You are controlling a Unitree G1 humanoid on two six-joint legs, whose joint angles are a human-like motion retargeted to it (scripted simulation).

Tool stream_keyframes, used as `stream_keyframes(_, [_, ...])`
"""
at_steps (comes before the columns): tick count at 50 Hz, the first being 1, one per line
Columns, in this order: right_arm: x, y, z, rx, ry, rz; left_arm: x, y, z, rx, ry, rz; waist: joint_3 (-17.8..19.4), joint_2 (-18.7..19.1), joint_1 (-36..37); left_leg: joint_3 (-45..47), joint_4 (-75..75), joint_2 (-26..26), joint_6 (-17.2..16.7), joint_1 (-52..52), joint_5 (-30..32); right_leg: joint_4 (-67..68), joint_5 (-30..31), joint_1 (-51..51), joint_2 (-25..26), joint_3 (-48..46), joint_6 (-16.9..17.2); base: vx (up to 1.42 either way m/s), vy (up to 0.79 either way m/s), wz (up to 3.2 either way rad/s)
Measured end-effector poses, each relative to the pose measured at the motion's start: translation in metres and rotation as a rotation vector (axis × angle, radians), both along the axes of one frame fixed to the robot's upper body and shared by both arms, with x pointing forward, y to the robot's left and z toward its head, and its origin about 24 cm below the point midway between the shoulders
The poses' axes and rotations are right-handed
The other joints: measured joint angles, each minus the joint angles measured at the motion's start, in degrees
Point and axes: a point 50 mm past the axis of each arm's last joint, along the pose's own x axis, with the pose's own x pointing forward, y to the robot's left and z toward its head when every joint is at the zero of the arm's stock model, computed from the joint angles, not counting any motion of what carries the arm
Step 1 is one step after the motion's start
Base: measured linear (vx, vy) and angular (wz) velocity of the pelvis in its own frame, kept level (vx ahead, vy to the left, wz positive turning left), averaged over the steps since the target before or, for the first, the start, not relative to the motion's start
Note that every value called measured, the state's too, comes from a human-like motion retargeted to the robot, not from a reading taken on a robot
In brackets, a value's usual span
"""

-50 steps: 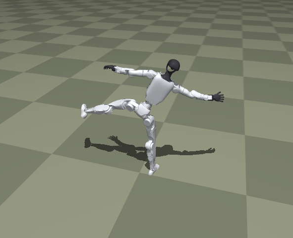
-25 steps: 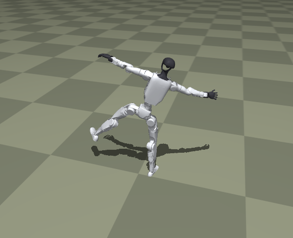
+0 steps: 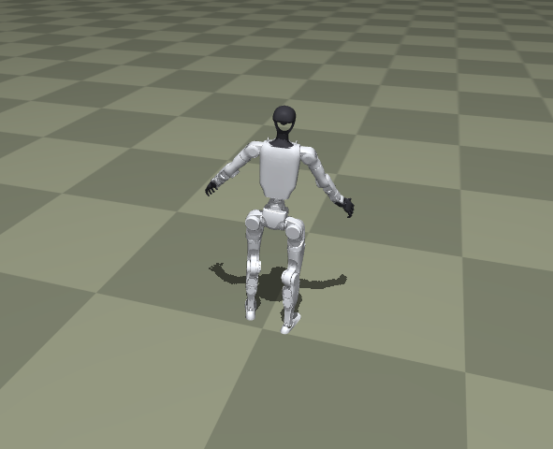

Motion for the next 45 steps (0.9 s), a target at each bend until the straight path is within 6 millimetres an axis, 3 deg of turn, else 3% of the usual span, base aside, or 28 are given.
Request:
stream_keyframes(5, [-0.020,0.073,-0.048,0.121,0.150,0.219,-0.009,-0.051,-0.047,-0.135,0.140,-0.052,-1.4,-4.3,0.2,1.5,0.7,1.0,-1.1,0.9,-2.6,1.9,-0.7,-0.6,0.4,1.4,2.7,0.10,0.12,-0.34])
stream_keyframes(9, [-0.041,0.106,-0.066,0.177,0.219,0.301,-0.016,-0.088,-0.072,-0.217,0.220,-0.061,-2.0,-6.5,2.0,3.0,2.2,0.7,-2.3,1.4,-3.9,2.9,-1.2,-0.9,-0.4,3.1,2.8,0.09,0.15,-0.40])
stream_keyframes(16, [-0.060,0.122,-0.076,0.177,0.271,0.279,-0.031,-0.131,-0.094,-0.331,0.247,0.036,-2.9,-6.8,2.2,5.0,5.3,-0.2,-3.3,1.6,-6.1,4.0,-1.8,-0.8,-2.1,5.2,1.3,0.07,0.15,-0.29])
stream_keyframes(20, [-0.061,0.125,-0.077,0.173,0.278,0.256,-0.035,-0.144,-0.099,-0.370,0.228,0.074,-3.3,-5.9,1.0,5.3,5.6,-0.7,-3.0,2.2,-6.9,4.3,-1.7,-0.4,-2.6,5.5,0.2,0.06,0.13,-0.10])
stream_keyframes(25, [-0.059,0.132,-0.078,0.181,0.282,0.275,-0.023,-0.151,-0.096,-0.368,0.189,0.036,-2.8,-5.3,0.7,5.3,5.5,-1.1,-2.4,2.7,-7.4,3.8,-0.8,0.3,-3.0,5.2,-1.0,0.03,0.11,-0.02])
stream_keyframes(30, [-0.053,0.145,-0.080,0.219,0.271,0.332,0.006,-0.144,-0.083,-0.289,0.166,-0.111,-1.3,-6.5,1.9,4.5,6.2,-1.3,-2.5,1.8,-7.6,2.9,0.4,0.4,-3.3,4.0,-1.5,-0.01,0.09,0.11])
stream_keyframes(34, [-0.038,0.154,-0.076,0.252,0.215,0.393,0.037,-0.123,-0.061,-0.179,0.134,-0.229,1.2,-8.4,2.3,3.3,7.1,-0.4,-3.3,0.5,-7.4,3.0,2.4,0.1,-2.6,2.6,-2.0,-0.05,0.06,0.25])
stream_keyframes(40, [-0.005,0.147,-0.059,0.224,0.082,0.484,0.065,-0.063,-0.016,-0.009,0.047,-0.248,4.8,-10.3,-0.2,1.5,7.6,4.3,-4.4,-0.9,-5.9,6.3,8.1,-3.4,2.3,11.0,-1.3,-0.10,0.03,0.16])
stream_keyframes(45, [0.016,0.114,-0.040,0.115,0.026,0.473,0.065,0.002,0.033,0.150,-0.017,-0.127,6.5,-11.5,-2.6,1.1,6.6,9.1,-2.8,-1.6,-5.4,3.0,10.7,-6.7,1.9,18.3,1.5,-0.07,0.00,-0.11])
